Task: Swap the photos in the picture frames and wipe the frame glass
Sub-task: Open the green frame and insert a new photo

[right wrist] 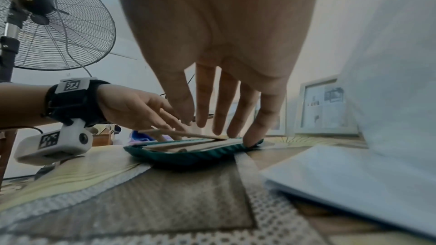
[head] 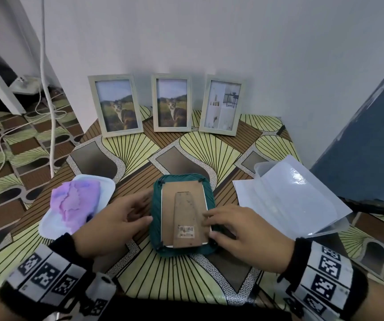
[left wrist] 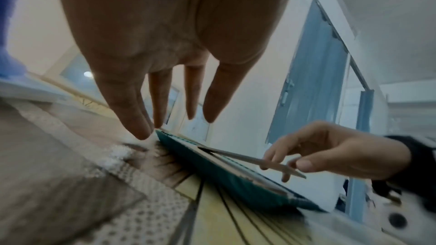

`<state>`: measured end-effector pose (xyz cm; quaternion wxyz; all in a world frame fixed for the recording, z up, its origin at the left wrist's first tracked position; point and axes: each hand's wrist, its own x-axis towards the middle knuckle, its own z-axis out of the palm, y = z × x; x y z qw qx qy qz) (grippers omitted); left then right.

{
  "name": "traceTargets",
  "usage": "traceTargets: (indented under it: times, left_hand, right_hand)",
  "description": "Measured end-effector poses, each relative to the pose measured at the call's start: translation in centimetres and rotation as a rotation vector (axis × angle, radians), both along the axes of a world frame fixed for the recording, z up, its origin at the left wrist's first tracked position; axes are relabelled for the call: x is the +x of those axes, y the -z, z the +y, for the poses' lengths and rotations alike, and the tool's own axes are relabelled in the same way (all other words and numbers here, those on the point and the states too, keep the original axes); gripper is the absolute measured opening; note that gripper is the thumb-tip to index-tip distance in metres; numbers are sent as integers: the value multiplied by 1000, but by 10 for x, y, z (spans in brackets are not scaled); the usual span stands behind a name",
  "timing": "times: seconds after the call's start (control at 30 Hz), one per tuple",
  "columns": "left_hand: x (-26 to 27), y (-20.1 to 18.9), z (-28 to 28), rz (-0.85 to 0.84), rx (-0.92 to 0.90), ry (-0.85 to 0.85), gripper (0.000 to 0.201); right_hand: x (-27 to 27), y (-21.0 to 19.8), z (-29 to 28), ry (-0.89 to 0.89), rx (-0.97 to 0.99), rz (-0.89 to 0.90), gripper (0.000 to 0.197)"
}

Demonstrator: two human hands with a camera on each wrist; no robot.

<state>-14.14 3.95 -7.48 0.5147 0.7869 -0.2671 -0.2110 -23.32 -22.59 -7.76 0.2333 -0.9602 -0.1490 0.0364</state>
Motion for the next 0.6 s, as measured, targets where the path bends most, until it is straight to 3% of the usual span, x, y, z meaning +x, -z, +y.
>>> traceTargets:
  times: [0.13,0.27,0.4,0.6]
  left_hand:
    - [-12,4,9,-314,114,-50,42]
    - [-18,6,18,-663,363,279,32]
    - [-13,6,22,-729,475,443,34]
    - [-12,5,21,-758,523,448,31]
  right_hand:
    - [-9,-5,-10,-7,16,-58,23]
    - [-17,-4,-16,-62,-42,-40,23]
    - [-15,1,-15,-132,-109,-13,28]
    - [-11,8,-12,-180,-153,23,31]
